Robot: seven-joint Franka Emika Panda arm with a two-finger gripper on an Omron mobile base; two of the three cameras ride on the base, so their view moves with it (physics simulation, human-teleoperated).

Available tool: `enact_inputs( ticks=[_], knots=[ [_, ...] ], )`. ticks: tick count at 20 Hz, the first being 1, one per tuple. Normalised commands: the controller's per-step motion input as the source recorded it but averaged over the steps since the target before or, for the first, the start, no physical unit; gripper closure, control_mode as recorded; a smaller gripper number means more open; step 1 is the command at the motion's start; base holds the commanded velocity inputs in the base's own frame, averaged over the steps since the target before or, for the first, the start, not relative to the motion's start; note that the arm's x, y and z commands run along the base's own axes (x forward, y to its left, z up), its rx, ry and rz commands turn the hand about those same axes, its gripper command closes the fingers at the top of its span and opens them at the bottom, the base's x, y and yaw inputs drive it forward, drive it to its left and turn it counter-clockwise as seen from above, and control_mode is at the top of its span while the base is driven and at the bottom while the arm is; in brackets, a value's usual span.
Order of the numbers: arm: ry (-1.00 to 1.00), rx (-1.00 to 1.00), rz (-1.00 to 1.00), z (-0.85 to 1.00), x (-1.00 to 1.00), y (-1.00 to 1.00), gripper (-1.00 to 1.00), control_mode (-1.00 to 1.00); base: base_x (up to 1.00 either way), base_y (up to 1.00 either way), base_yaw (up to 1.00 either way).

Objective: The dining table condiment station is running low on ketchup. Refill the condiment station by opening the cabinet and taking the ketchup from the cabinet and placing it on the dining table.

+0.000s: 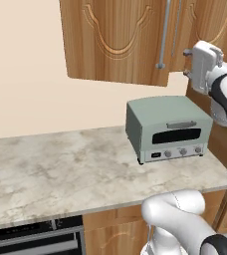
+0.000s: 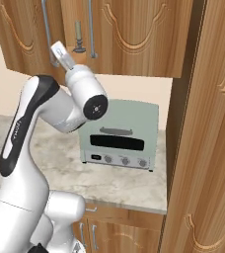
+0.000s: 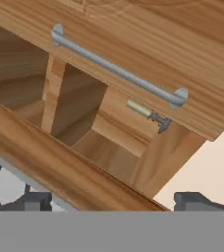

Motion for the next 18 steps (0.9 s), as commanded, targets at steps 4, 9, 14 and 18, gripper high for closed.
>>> enact_inputs(
  ticks=[4, 9, 14, 18],
  knots=[
    [0.16, 0.15, 0.08, 0.00, 0.47, -0.13, -1.00, -1.00, 0.00, 0.00, 0.00],
    [0.10, 0.15, 0.12, -0.07, 0.54, -0.02, -1.00, -1.00, 0.00, 0.00, 0.00],
    [0.14, 0.10, 0.12, -0.11, 0.62, 0.14, -1.00, -1.00, 0.00, 0.00, 0.00],
    [0.17, 0.00, 0.09, -0.04, 0.24, 0.56, -1.00, -1.00, 0.00, 0.00, 0.00]
  ],
)
